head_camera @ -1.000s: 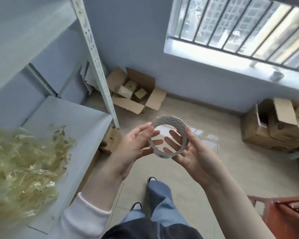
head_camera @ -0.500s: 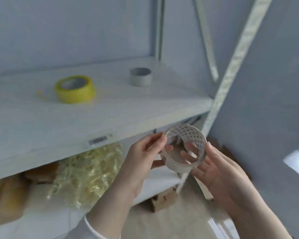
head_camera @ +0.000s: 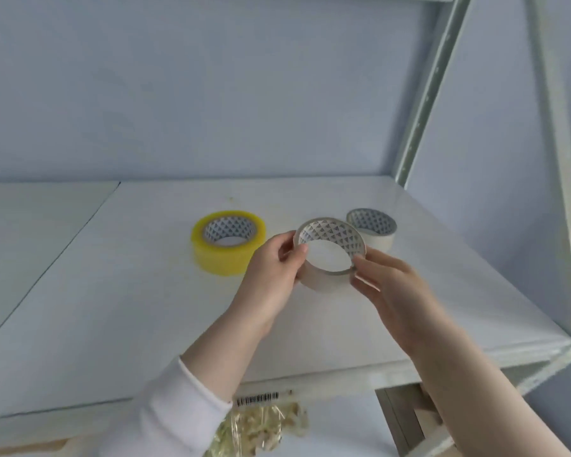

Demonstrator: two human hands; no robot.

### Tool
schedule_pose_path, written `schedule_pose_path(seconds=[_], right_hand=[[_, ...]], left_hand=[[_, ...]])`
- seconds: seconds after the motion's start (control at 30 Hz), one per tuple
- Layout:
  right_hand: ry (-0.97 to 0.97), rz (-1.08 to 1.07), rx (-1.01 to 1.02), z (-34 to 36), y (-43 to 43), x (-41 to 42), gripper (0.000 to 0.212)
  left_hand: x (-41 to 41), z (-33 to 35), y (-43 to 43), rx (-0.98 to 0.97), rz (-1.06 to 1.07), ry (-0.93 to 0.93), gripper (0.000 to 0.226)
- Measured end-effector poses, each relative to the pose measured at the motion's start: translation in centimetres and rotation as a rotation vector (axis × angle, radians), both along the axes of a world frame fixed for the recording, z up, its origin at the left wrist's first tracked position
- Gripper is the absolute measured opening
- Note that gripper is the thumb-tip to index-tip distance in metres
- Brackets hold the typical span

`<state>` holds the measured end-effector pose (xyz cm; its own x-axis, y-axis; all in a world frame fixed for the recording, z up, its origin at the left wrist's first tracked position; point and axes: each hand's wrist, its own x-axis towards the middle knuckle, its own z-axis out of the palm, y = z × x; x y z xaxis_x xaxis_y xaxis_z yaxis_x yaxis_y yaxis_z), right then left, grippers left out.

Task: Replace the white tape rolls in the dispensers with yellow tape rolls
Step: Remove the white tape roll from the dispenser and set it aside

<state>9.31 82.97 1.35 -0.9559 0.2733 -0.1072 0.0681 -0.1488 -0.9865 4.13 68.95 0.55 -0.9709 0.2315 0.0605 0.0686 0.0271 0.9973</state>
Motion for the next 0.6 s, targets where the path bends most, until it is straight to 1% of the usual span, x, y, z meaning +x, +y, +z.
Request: schedule_pose_path(seconds=[0.07, 0.17, 0.27, 0.37, 0.43, 0.5, 0.6], right_hand=[[-0.024, 0.001, 0.064, -0.2, 0.0, -2.2, 0.022], [-0.047, -0.029, 0.100, -1.0, -0.1, -5.5, 0.026], [-0.059, 0.021, 0.151, -1.9, -0.1, -8.2, 0.029], [-0.108, 0.081, 0.248, -3.1, 0.1, -9.7, 0.045], [-0.119, 0.118, 0.341, -3.6, 0.2, -10.3, 0.049], [-0.109, 0.140, 0.440, -3.7, 0.4, -10.6, 0.047], [-0.104, 0.146, 0.529, -3.4, 0.4, -10.8, 0.033]], left_hand=[[-2.3, -0.1, 0.4, -0.060, 0.010, 0.000, 0.023], [-4.9, -0.8, 1.3, -0.135, 0.017, -0.013, 0.030], [-6.8, -2.0, 1.9, -0.206, 0.064, -0.028, 0.027], [-8.0, -3.0, 2.4, -0.218, 0.112, -0.072, 0.026], [-8.5, -3.5, 2.6, -0.241, 0.122, -0.100, 0.028], [-8.9, -3.5, 2.8, -0.268, 0.131, -0.139, 0.040], [-8.9, -2.9, 3.0, -0.366, 0.140, -0.112, 0.053]])
